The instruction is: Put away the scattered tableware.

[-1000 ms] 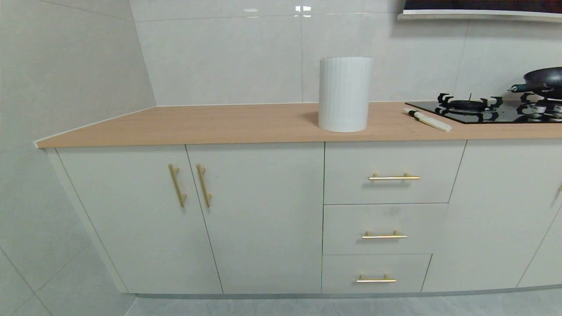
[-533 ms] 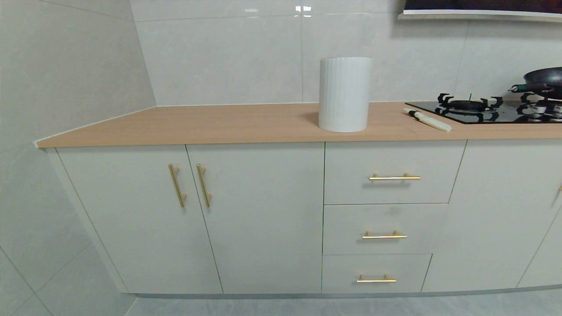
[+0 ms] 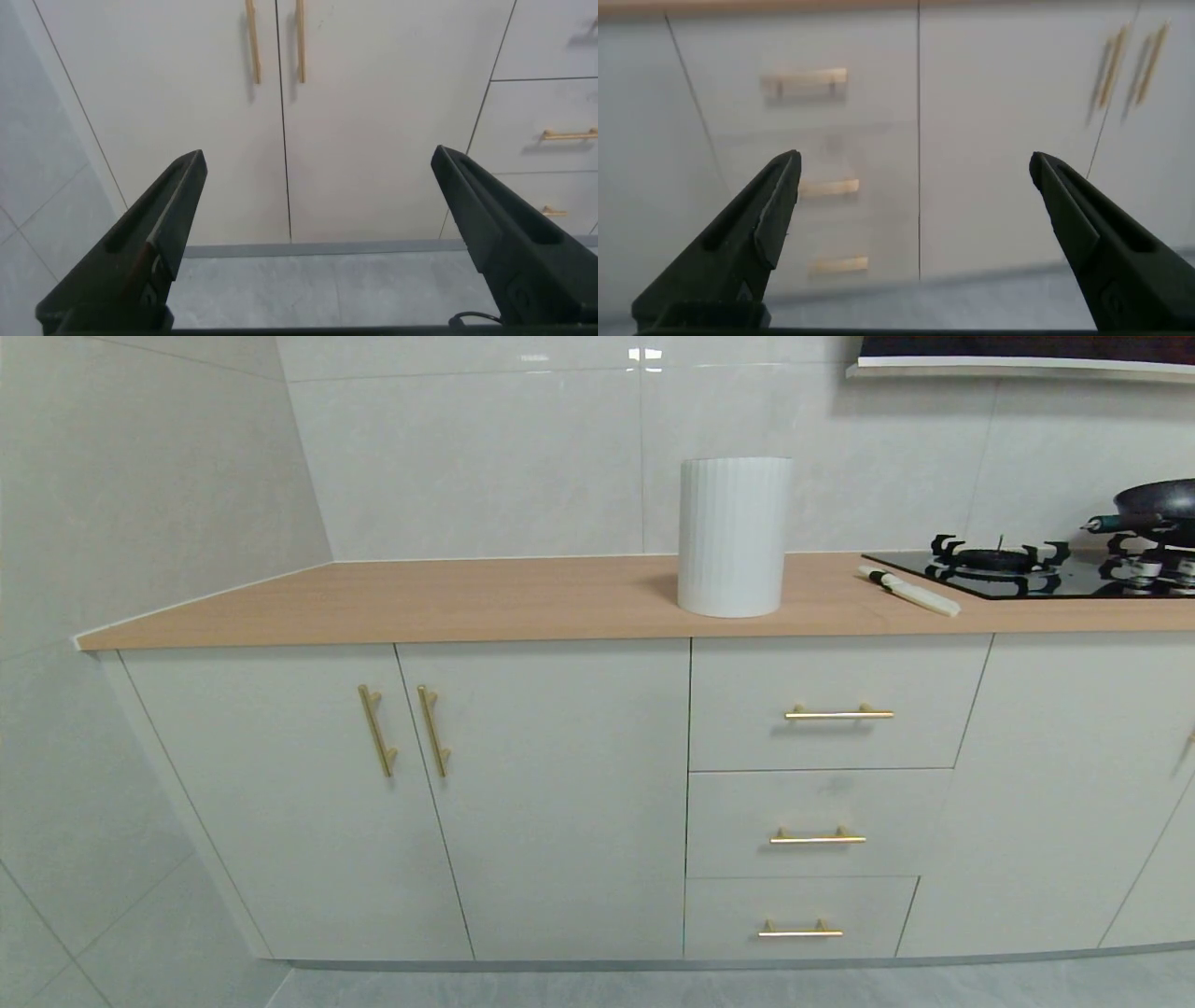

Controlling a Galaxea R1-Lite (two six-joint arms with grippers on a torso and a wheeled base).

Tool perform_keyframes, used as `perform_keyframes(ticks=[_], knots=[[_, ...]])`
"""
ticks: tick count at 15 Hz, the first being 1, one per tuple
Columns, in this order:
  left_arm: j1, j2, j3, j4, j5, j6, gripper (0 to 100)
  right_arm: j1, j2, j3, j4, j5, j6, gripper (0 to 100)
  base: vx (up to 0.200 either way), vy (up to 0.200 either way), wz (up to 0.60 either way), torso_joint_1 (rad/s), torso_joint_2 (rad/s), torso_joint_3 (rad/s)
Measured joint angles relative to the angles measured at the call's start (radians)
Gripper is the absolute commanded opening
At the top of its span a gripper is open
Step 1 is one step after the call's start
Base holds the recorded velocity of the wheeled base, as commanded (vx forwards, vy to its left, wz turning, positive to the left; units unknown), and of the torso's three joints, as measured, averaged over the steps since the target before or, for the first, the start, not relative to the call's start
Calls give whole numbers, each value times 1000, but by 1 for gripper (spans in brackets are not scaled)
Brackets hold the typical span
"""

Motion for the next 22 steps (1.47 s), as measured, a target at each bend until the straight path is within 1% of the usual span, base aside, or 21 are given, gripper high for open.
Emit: perform_keyframes(ticks=[1,5,12,22], knots=[[0,0,0,0,0,0,100,0,-1,5,46,20,-1,100,0,0,0,0,0,0],[1,0,0,0,0,0,100,0,-1,11,47,48,-6,100,0,0,0,0,0,0],[0,0,0,0,0,2,100,0,-1,12,49,54,-5,100,0,0,0,0,0,0],[0,0,0,0,0,2,100,0,-1,12,49,63,-3,100,200,0,0,4,1,2]])
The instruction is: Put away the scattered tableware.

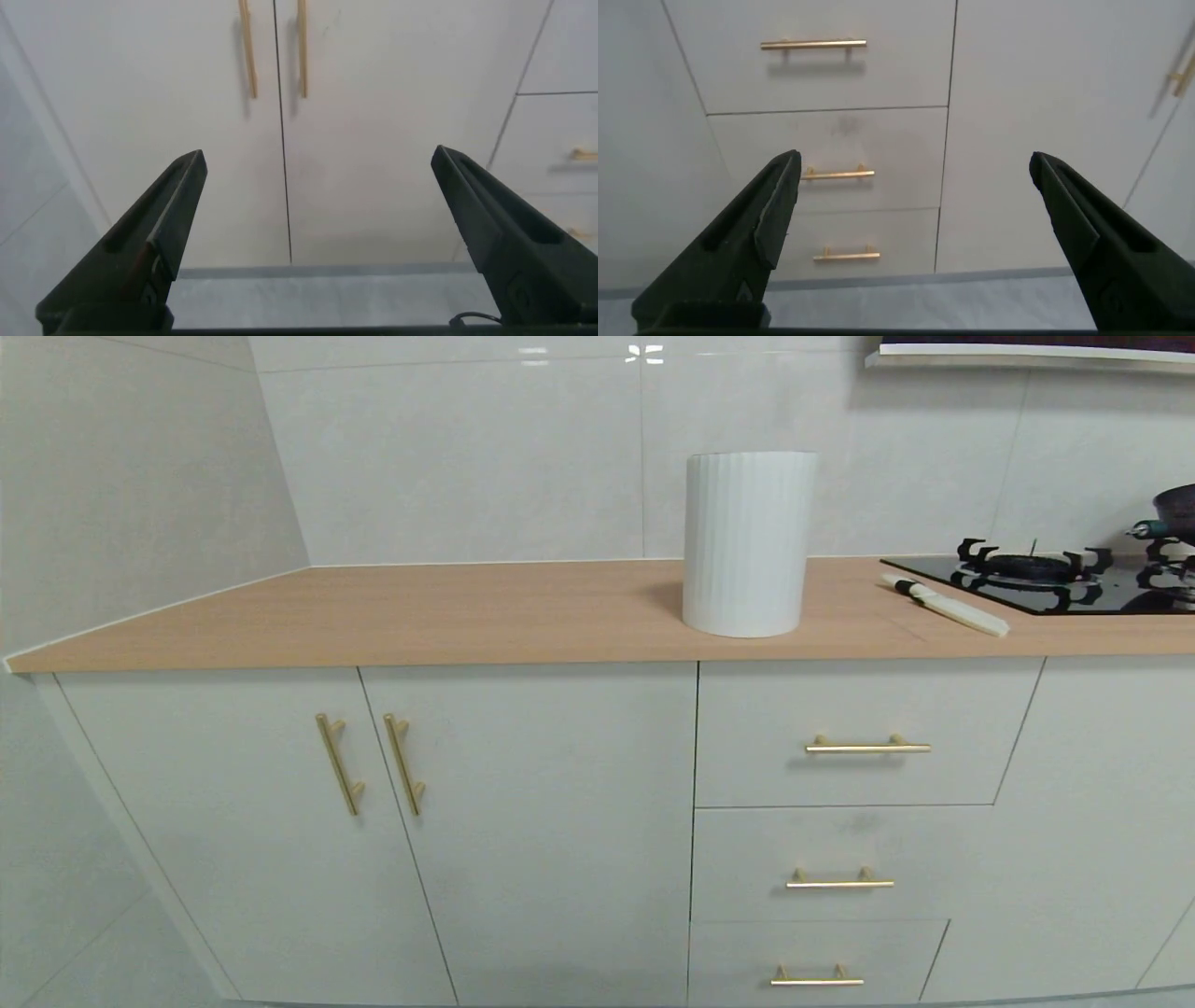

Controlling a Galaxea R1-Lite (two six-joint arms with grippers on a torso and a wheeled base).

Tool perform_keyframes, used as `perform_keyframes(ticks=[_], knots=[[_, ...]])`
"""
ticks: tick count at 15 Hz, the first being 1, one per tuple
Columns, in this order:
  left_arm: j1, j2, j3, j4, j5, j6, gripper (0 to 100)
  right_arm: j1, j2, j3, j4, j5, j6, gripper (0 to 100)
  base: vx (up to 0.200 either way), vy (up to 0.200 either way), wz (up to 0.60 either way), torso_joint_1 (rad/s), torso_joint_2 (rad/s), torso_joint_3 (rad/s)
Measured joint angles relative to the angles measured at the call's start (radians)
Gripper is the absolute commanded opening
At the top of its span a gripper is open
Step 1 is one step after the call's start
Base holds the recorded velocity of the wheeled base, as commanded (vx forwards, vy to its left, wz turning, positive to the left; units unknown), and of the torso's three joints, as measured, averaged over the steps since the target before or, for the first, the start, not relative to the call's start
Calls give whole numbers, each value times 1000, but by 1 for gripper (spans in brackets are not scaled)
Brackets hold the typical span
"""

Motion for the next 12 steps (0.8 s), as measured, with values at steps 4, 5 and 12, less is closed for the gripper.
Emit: perform_keyframes(ticks=[4,5,12], knots=[[0,0,0,0,0,-1,100,0,1,0,0,0,0,100,200,0,0,6,4,4],[0,0,0,0,0,-1,100,0,1,0,0,0,0,100,200,0,0,-2,7,2],[0,0,0,0,0,-3,100,0,0,0,0,0,1,100,57,0,0,1,1,1]])
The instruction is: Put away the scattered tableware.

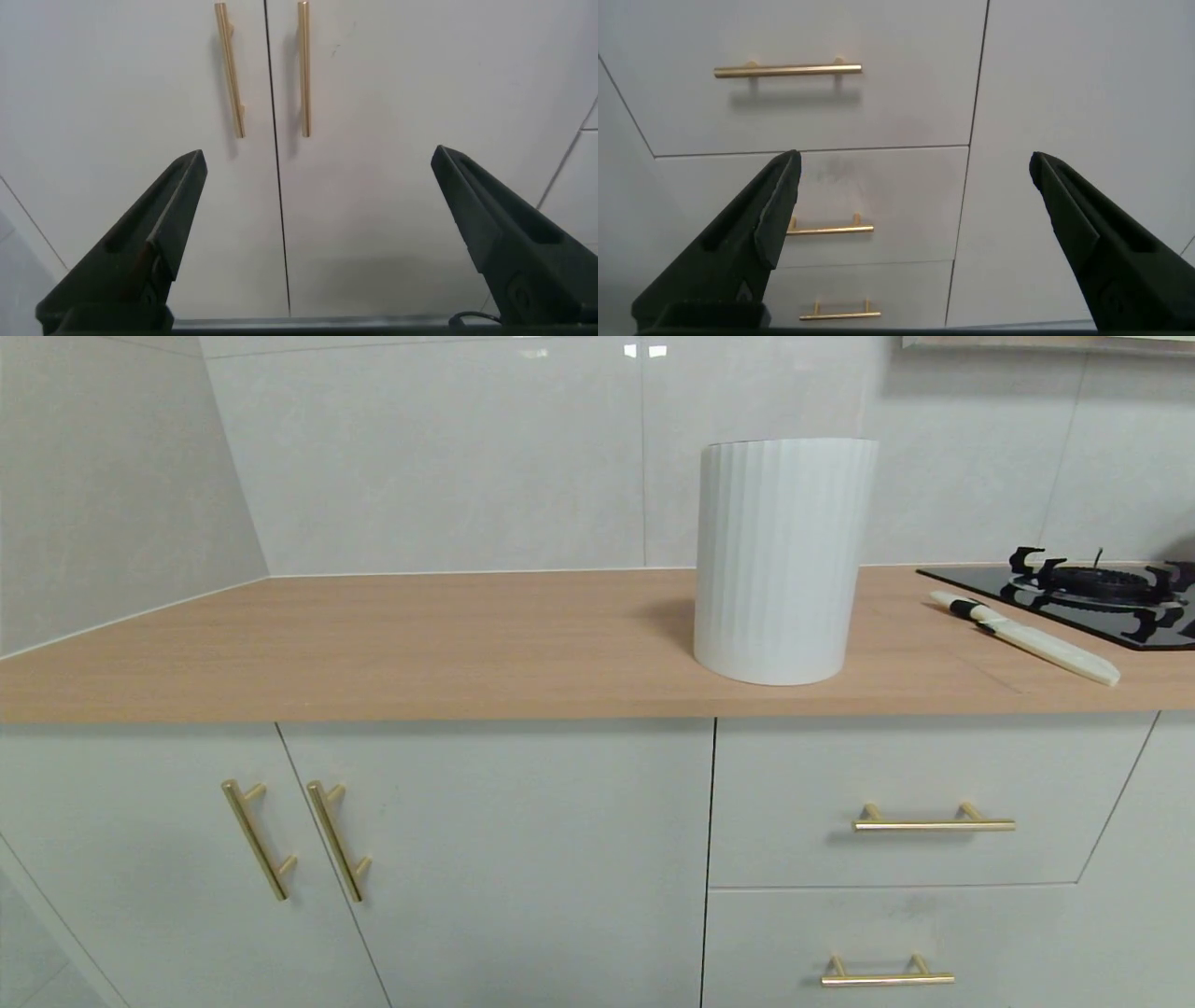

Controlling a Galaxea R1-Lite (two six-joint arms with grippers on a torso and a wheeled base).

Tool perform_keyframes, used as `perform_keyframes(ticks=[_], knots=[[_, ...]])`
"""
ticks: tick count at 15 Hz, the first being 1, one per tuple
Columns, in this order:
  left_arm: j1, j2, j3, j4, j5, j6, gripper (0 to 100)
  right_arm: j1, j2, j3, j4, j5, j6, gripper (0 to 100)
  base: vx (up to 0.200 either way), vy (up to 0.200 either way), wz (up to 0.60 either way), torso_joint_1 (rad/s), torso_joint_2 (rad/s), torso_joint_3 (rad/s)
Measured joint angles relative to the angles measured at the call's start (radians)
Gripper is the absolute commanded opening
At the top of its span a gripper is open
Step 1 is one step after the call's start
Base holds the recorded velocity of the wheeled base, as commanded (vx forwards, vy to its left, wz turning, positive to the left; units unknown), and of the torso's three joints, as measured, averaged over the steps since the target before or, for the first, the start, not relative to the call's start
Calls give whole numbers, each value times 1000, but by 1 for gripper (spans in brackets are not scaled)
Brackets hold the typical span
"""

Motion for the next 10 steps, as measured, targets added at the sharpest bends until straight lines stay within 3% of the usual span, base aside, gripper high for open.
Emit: perform_keyframes(ticks=[2,10], knots=[[0,0,0,0,0,1,100,0,0,0,0,0,0,100,0,0,0,0,0,0],[1,0,0,0,0,3,100,0,1,0,0,0,0,100,0,-200,0,1,4,4]])
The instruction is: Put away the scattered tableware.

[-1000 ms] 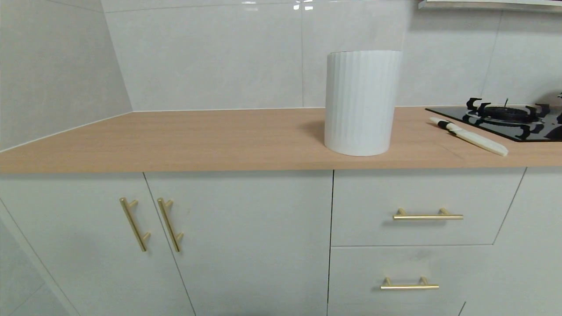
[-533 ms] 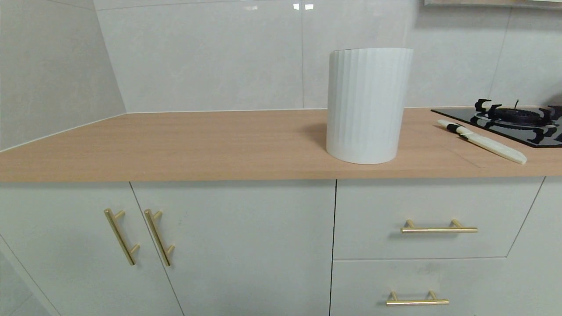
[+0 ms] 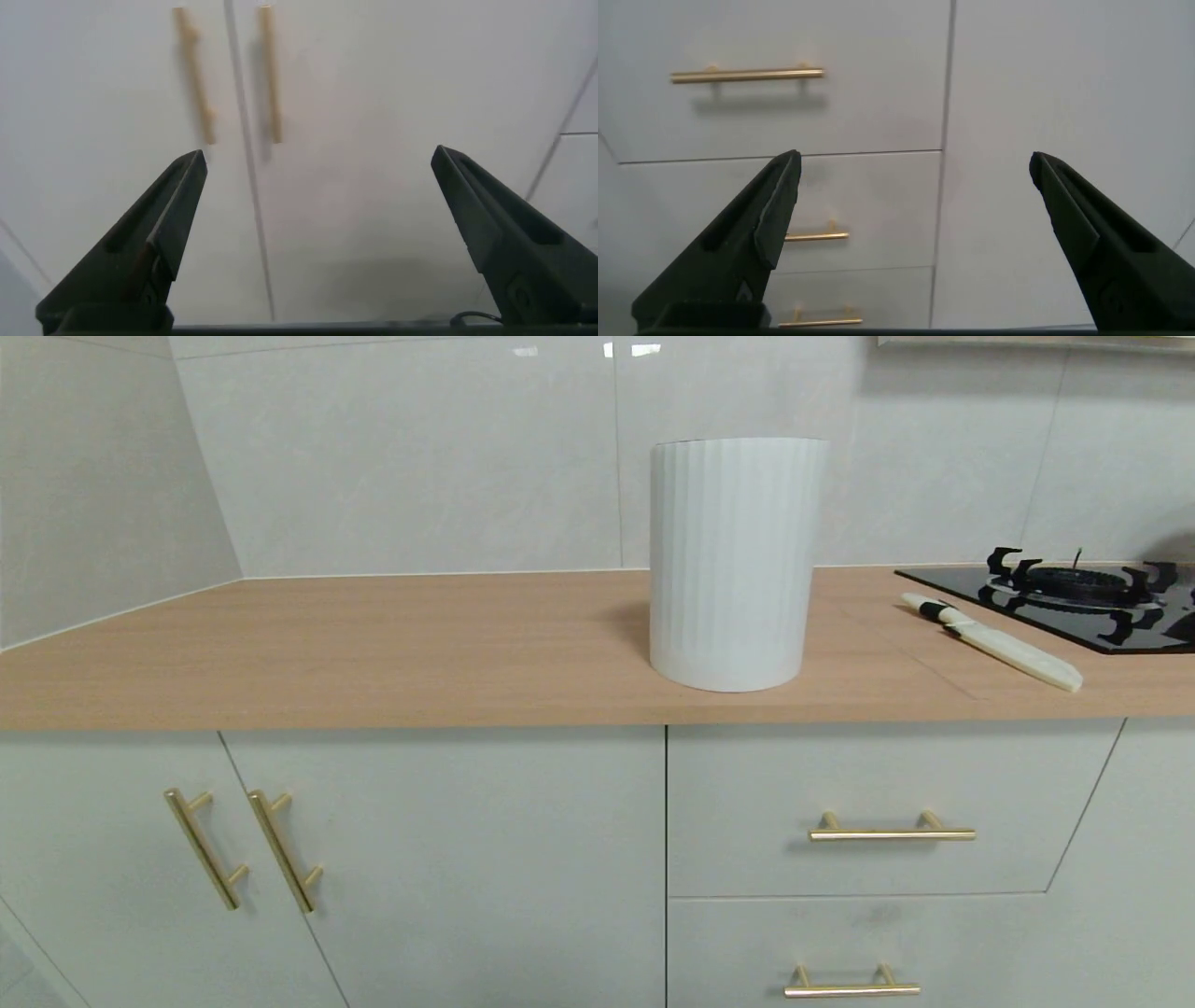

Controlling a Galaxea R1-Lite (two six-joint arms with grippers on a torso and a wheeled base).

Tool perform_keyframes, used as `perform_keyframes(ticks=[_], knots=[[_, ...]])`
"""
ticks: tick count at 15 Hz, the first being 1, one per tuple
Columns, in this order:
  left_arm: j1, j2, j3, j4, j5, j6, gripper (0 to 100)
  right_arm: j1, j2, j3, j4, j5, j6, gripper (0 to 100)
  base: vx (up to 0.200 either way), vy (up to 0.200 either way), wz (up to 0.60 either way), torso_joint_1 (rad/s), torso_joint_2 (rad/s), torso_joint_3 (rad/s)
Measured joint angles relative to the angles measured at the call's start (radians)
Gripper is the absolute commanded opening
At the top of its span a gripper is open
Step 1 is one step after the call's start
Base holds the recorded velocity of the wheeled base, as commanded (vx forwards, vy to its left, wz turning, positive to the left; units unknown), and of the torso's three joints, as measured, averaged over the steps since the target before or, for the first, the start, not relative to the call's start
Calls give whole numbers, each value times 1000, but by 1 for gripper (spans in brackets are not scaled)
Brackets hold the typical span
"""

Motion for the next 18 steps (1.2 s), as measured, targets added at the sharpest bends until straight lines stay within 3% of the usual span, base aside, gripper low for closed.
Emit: perform_keyframes(ticks=[3,18], knots=[[0,0,0,0,0,0,100,-1,0,0,0,0,0,100,0,-200,0,2,1,2],[0,0,0,0,0,-3,100,-1,-1,0,0,0,-1,100,0,0,0,0,0,0]])
